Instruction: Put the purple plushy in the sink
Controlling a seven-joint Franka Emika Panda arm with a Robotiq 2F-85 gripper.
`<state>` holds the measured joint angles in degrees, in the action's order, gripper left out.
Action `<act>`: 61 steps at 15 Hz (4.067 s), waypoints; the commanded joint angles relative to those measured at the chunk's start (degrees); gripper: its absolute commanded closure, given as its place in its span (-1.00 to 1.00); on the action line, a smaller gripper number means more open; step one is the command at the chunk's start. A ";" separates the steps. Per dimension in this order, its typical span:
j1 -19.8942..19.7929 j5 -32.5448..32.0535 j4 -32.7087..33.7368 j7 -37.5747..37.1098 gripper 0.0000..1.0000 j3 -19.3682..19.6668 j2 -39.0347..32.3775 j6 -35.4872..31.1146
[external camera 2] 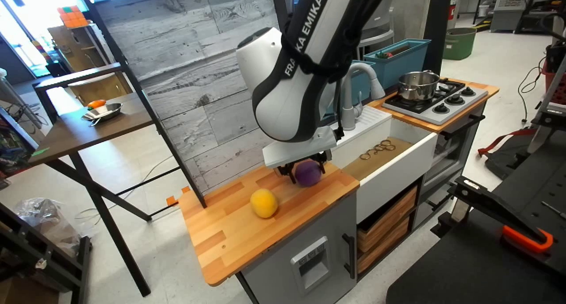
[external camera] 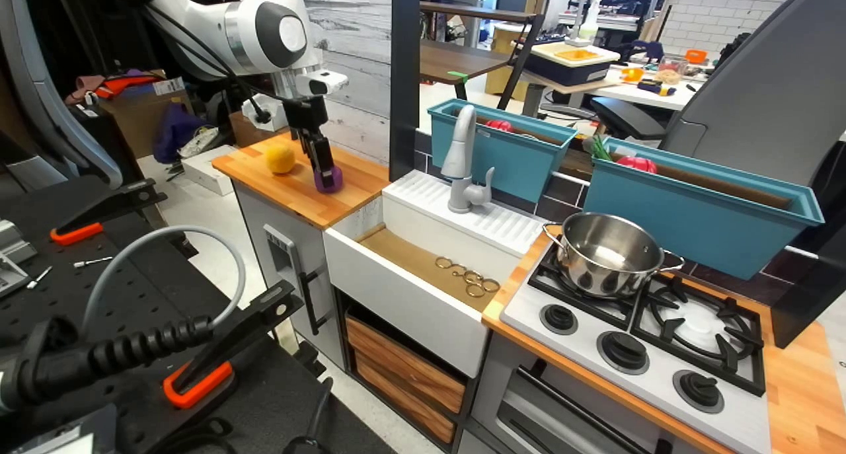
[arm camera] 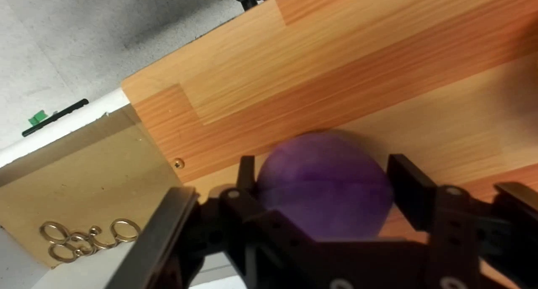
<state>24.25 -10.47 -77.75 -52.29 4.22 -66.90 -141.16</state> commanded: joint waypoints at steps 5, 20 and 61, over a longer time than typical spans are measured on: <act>0.63 0.39 4.91 -0.04 0.52 2.16 -1.25 5.61; -8.92 5.20 -17.24 3.55 0.88 2.73 13.06 4.36; -13.02 7.51 0.17 17.62 -1.00 -4.76 12.15 19.28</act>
<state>13.01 -4.54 -68.36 -41.20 3.02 -64.94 -123.83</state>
